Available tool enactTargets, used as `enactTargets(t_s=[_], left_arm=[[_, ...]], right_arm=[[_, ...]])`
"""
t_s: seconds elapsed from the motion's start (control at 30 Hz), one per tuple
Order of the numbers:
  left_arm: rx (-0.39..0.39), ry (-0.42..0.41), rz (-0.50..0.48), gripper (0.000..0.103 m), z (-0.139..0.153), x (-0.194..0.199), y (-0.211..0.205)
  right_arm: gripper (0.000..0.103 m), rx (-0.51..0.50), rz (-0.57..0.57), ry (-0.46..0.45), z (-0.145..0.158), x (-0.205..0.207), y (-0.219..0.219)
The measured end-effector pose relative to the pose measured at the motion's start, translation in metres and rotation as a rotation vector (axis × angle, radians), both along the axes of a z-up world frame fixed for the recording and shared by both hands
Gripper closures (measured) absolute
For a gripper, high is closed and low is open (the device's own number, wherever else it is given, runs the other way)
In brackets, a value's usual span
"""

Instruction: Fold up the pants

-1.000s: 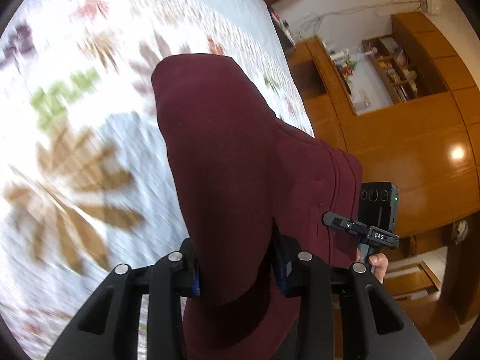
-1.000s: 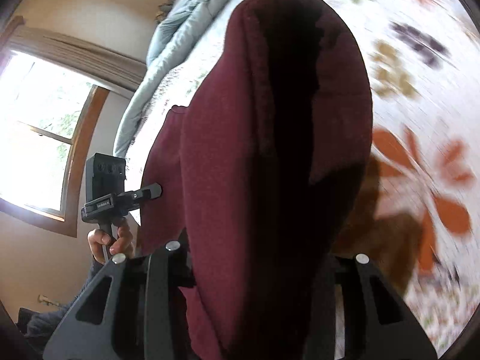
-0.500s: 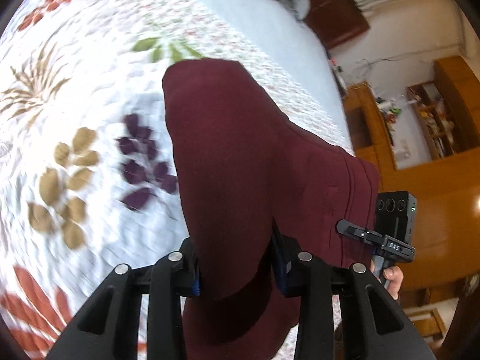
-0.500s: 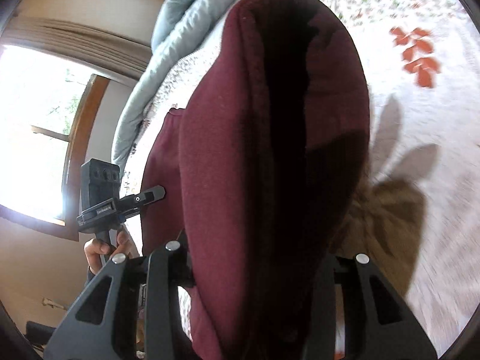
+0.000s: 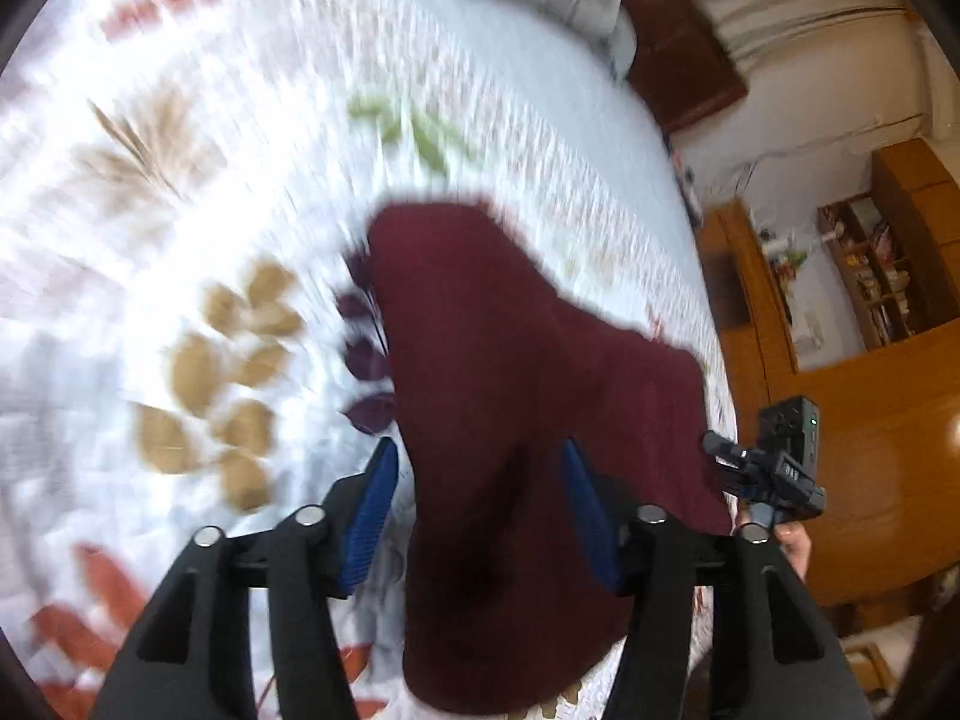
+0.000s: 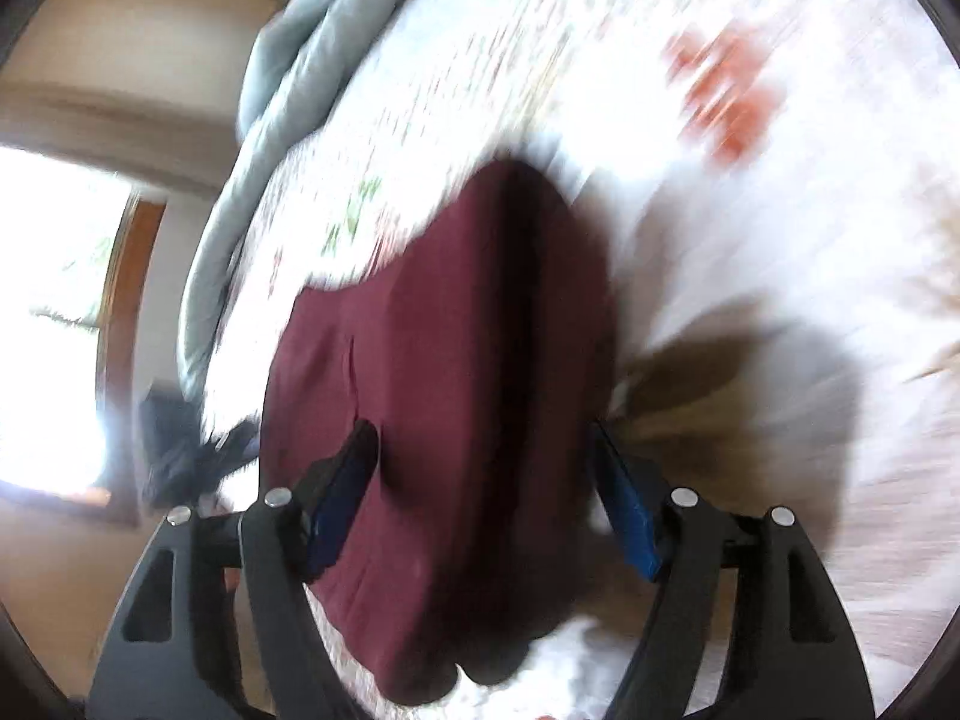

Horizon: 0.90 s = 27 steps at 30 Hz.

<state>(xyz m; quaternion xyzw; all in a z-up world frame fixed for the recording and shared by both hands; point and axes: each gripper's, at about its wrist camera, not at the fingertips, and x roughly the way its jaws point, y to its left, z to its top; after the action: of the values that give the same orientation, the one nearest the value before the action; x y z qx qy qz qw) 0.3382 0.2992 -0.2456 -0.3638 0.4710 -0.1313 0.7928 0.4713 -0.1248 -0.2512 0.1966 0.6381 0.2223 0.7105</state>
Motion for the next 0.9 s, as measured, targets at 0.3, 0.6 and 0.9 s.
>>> enactTargets(t_s=[0.3, 0.6, 0.9], left_arm=[[-0.064, -0.189, -0.167, 0.037, 0.024, -0.048, -0.065], [-0.181, -0.156, -0.148, 0.038, -0.032, -0.058, -0.067], [-0.281, -0.190, -0.133, 0.036, -0.050, -0.060, -0.045]], right_arm=[[0.084, 0.091, 0.119, -0.026, 0.015, 0.040, 0.107], [0.103, 0.124, -0.013, 0.084, -0.040, 0.044, 0.062], [0.103, 0.271, 0.040, 0.019, -0.017, -0.043, 0.033]])
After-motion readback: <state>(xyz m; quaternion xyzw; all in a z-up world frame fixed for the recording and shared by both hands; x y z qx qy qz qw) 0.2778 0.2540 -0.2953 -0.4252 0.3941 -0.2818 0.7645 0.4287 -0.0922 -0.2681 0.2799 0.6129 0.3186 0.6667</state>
